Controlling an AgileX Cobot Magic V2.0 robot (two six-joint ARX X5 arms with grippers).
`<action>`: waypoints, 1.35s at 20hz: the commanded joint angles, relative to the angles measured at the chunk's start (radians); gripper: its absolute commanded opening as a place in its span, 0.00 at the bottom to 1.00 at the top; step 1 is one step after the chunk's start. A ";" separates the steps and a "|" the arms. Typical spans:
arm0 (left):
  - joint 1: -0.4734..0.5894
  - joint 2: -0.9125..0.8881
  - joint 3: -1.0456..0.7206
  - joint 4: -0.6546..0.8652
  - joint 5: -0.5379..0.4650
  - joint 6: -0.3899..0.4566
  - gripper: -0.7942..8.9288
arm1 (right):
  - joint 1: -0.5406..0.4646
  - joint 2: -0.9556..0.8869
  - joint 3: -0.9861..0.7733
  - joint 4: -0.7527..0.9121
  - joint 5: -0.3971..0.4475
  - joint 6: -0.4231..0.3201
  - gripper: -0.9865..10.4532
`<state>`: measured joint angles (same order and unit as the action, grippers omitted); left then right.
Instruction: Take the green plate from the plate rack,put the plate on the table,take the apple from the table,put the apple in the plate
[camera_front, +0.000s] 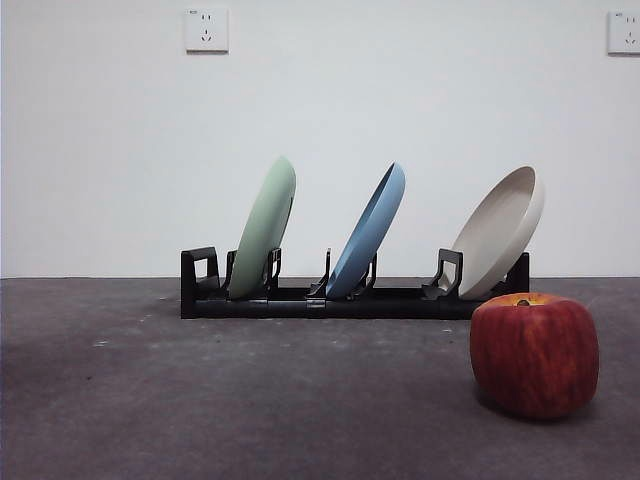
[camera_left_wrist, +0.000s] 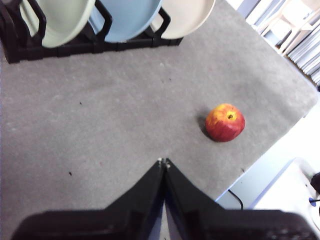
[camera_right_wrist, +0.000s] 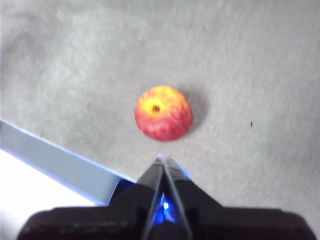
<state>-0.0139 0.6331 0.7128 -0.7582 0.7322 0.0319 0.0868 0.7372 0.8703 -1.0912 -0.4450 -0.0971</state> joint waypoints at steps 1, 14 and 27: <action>0.001 -0.003 0.002 0.005 0.003 0.030 0.08 | 0.003 0.002 0.003 0.002 -0.001 -0.009 0.09; 0.000 -0.002 0.003 0.026 -0.021 0.012 0.68 | 0.003 0.002 0.003 0.002 -0.002 0.021 0.66; -0.226 0.457 0.378 0.255 -0.159 -0.038 0.66 | 0.003 0.002 0.003 0.001 -0.002 0.021 0.66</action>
<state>-0.2379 1.0801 1.0912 -0.5076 0.5766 -0.0021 0.0868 0.7395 0.8703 -1.0927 -0.4450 -0.0784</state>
